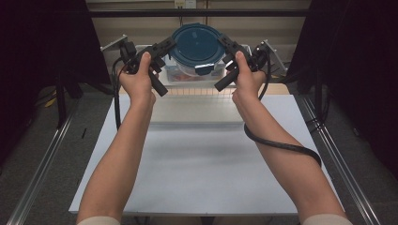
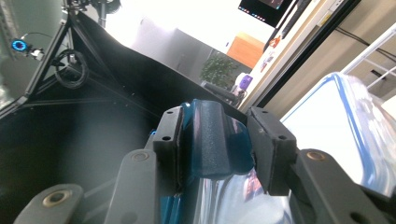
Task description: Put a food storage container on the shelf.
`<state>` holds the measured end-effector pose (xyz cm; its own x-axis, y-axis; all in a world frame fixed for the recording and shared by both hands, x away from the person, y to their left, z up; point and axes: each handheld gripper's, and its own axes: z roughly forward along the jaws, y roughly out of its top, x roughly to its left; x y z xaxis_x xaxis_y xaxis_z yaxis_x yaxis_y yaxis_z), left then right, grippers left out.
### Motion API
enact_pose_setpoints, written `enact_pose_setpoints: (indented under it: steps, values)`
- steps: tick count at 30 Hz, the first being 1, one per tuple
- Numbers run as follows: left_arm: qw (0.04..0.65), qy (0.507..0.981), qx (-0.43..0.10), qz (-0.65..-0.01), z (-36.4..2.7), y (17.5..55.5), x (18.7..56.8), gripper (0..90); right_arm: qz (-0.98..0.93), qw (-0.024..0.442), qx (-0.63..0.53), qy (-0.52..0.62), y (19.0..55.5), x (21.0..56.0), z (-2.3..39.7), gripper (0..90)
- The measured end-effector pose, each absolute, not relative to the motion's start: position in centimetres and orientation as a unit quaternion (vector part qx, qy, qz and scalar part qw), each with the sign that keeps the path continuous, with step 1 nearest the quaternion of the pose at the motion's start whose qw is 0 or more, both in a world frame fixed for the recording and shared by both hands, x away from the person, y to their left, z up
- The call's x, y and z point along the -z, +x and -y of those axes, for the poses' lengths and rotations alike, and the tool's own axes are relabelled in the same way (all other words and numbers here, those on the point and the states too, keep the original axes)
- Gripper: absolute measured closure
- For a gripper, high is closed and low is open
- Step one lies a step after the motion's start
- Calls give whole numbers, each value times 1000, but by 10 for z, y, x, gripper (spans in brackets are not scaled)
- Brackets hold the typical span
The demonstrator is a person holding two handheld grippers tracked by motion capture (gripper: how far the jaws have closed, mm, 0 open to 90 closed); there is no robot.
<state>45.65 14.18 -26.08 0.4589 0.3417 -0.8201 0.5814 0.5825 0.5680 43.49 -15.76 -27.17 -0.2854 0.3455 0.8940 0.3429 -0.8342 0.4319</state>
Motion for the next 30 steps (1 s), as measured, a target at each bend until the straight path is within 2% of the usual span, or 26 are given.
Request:
enact_pose_setpoints:
  steps: [21, 22, 23, 26, 30]
  values:
    - [716, 417, 74, -554, -141, 493, 263, 601, -276, 10, -726, 630, 474, 270, 146, 581]
    - [722, 410, 66, -553, -140, 493, 263, 618, -275, 6, -724, 633, 476, 270, 146, 581]
    - [727, 401, 62, -554, -140, 494, 261, 695, -273, 0, -723, 635, 478, 269, 145, 581]
    - [727, 394, 49, -560, -139, 499, 257, 681, -286, -15, -717, 636, 484, 268, 145, 581]
    - [722, 395, 44, -567, -137, 503, 261, 713, -284, -27, -710, 644, 487, 269, 143, 578]
